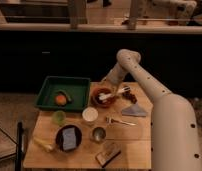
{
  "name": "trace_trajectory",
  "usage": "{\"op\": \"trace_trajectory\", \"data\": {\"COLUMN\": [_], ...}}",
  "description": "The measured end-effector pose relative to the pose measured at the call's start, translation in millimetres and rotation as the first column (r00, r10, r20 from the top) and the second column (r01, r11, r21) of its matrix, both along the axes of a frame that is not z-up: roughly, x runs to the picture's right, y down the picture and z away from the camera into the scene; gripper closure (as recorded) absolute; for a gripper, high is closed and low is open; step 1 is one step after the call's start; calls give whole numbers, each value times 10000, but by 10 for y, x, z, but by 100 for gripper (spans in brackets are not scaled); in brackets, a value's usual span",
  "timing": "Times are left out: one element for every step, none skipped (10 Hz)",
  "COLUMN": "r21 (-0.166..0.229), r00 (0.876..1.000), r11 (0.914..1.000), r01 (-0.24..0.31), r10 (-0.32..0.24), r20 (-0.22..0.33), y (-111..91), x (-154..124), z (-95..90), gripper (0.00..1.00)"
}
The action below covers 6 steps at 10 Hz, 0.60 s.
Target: Place brush in red bowl
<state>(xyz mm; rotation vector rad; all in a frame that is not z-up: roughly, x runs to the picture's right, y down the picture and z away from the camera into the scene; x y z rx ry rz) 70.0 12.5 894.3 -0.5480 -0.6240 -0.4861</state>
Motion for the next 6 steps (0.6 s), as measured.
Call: {"op": "trace_trajectory", "data": {"r21": [-22,-36,-27,13,99,175], "r00": [10000,10000,10000,9999,9999,9998], "r11": [10000,10000,10000,9999,9999,9997], "r01": [8,34,73,104,133,185], "r10": [-8,-34,-73,-104,-133,-185], "r20": [0,1,-1,4,-14,-7], "y": [8,17,16,12,3,2], "x": [0,-4,-7,-14,-21,-38], "z": [3,3,-8,-20,-37,-56], "gripper": [20,20,20,20,20,20]}}
